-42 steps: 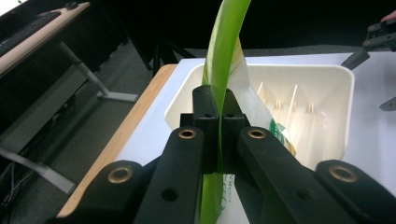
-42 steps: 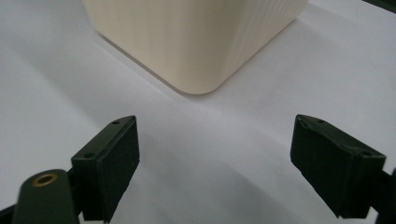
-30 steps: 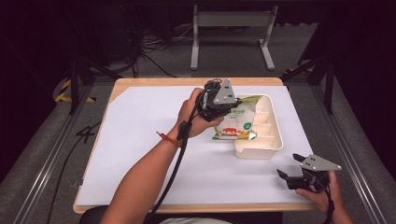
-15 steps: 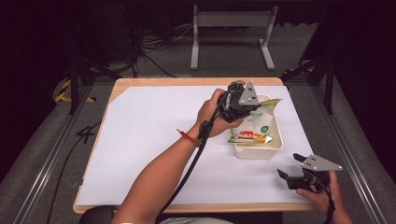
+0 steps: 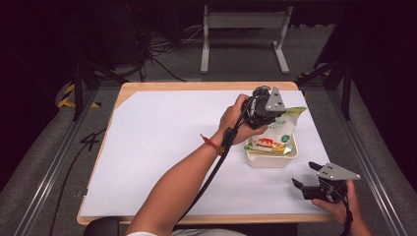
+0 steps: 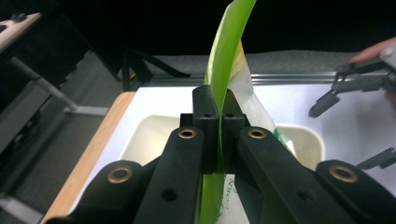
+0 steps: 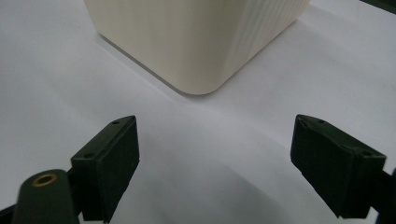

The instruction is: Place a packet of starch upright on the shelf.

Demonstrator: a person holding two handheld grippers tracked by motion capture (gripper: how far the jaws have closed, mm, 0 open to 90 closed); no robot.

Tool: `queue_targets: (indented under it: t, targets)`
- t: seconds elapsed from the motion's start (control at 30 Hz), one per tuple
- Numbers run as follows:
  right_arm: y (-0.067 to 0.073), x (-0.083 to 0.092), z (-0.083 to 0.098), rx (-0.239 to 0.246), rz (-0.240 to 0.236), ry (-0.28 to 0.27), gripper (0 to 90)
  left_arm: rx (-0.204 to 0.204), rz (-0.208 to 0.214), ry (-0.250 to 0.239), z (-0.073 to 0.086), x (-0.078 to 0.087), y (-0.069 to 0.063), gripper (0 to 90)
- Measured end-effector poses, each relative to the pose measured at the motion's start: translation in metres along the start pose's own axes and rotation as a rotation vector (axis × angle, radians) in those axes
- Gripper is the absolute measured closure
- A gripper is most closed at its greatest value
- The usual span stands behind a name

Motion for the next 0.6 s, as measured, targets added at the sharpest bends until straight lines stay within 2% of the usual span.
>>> queue_targets:
  t: [0.07, 0.13, 0.17, 0.3, 0.43, 0.53, 0.57, 0.6]
  targets:
    - [0.0, 0.0, 0.0, 0.001, -0.001, 0.001, 15.3, -0.002, 0.018, -0.005, -0.002, -0.002, -0.002, 89.8]
    - [0.0, 0.0, 0.0, 0.0, 0.0, 0.0, 15.3, -0.005, 0.019, 0.006, -0.001, -0.006, -0.004, 89.8]
    - [0.0, 0.0, 0.0, -0.001, 0.001, -0.001, 15.3, 0.007, 0.031, -0.003, 0.001, -0.008, -0.005, 89.8]
    - [0.0, 0.0, 0.0, -0.001, -0.002, 0.001, 15.3, 0.013, 0.027, -0.017, 0.002, -0.01, -0.006, 89.8]
    - [0.001, 0.0, 0.0, 0.003, -0.004, 0.005, 15.3, 0.028, 0.053, -0.042, 0.004, -0.017, -0.012, 89.7]
    - [0.001, 0.0, 0.001, 0.001, -0.003, 0.008, 15.3, 0.026, 0.048, -0.049, 0.004, -0.02, -0.013, 89.8]
    - [0.001, -0.001, 0.001, 0.002, -0.004, 0.008, 15.3, 0.033, 0.056, -0.054, 0.003, -0.02, -0.013, 89.8]
    - [0.001, -0.001, 0.001, 0.003, -0.004, 0.009, 15.3, 0.041, 0.045, -0.061, 0.003, -0.021, -0.012, 89.8]
Point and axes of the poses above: each handheld gripper's, and its own axes: x roughly backward along the jaws, z roughly out of its underside, y roughly to its left, the point moved 9 cm from there along -x, roughly forward along the jaws, and after that the axes turned 7 degrees about y, right-handed, at the moved point
